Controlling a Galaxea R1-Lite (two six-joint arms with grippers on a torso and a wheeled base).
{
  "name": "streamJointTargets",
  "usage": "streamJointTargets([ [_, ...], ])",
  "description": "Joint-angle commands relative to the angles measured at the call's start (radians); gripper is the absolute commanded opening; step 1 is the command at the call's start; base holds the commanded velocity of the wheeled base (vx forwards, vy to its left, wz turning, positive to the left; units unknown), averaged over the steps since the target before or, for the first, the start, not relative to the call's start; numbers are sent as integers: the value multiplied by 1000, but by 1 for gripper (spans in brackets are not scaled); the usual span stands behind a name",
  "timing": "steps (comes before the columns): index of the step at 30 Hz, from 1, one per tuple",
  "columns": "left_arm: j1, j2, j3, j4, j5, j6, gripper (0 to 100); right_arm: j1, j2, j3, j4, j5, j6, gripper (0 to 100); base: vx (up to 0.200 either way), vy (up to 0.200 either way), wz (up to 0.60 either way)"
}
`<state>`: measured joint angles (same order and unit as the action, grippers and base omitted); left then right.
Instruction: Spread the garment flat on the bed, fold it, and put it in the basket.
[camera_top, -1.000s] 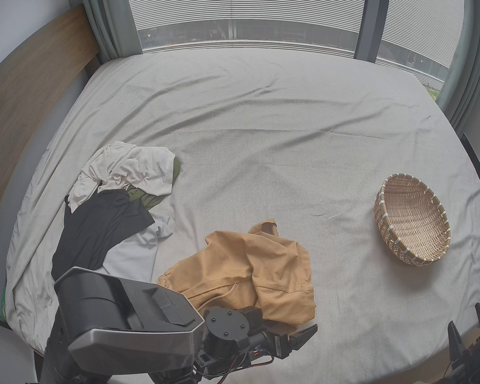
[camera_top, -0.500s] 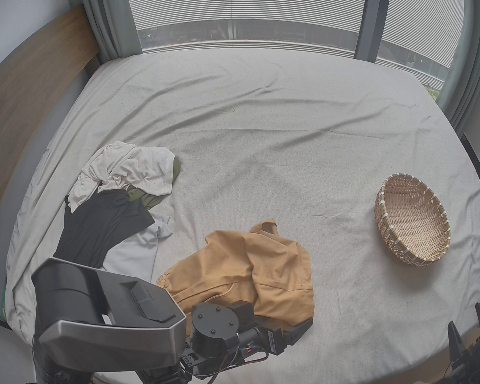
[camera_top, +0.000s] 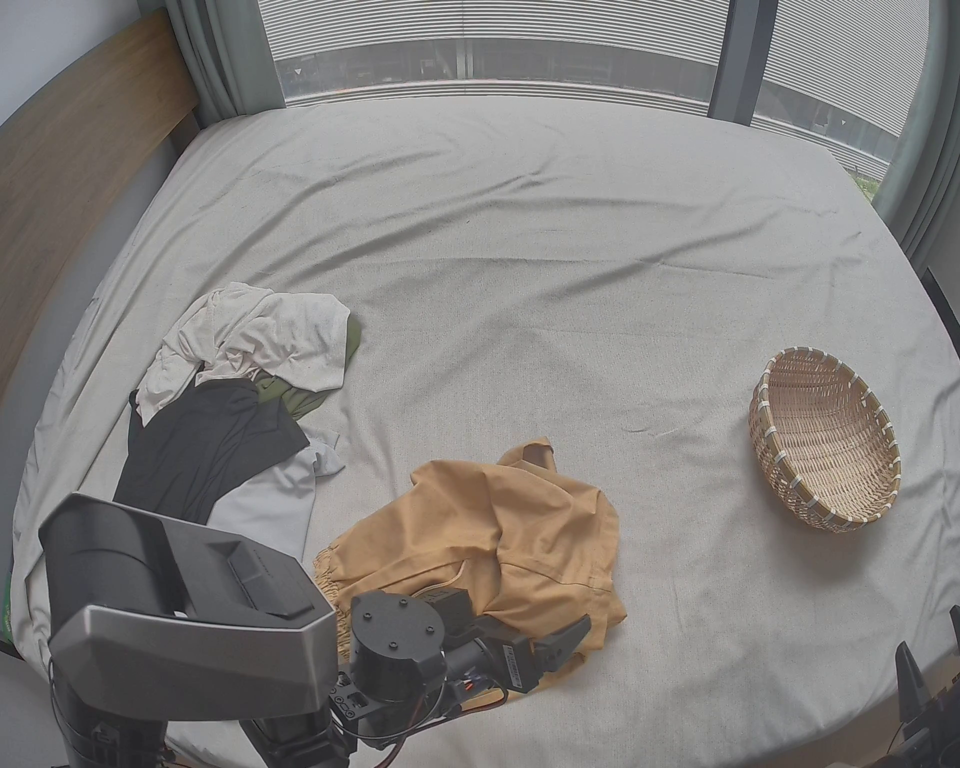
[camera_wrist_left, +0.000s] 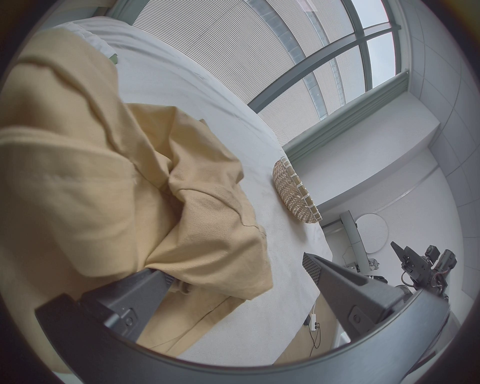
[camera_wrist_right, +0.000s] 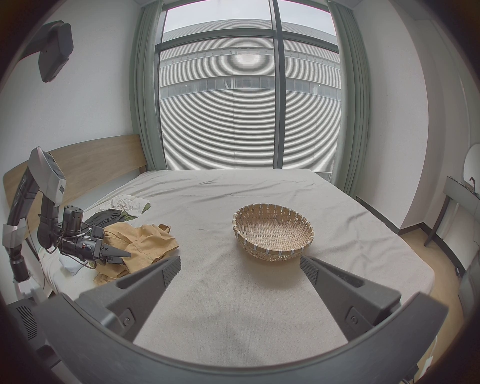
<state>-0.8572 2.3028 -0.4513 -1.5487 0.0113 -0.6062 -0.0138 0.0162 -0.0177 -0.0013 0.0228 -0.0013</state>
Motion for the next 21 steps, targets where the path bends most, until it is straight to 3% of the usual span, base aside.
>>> streamJointTargets([
  [1,10,-22,16,-1,10,0,100,-2,-15,18,0,0,0,100,0,0,0],
  [13,43,-146,63,-1,33,-1,100,0,-13,18,0,0,0,100,0,0,0],
  [21,112,-235,126,-1,29,-3,100,0,-15,18,0,0,0,100,0,0,0],
])
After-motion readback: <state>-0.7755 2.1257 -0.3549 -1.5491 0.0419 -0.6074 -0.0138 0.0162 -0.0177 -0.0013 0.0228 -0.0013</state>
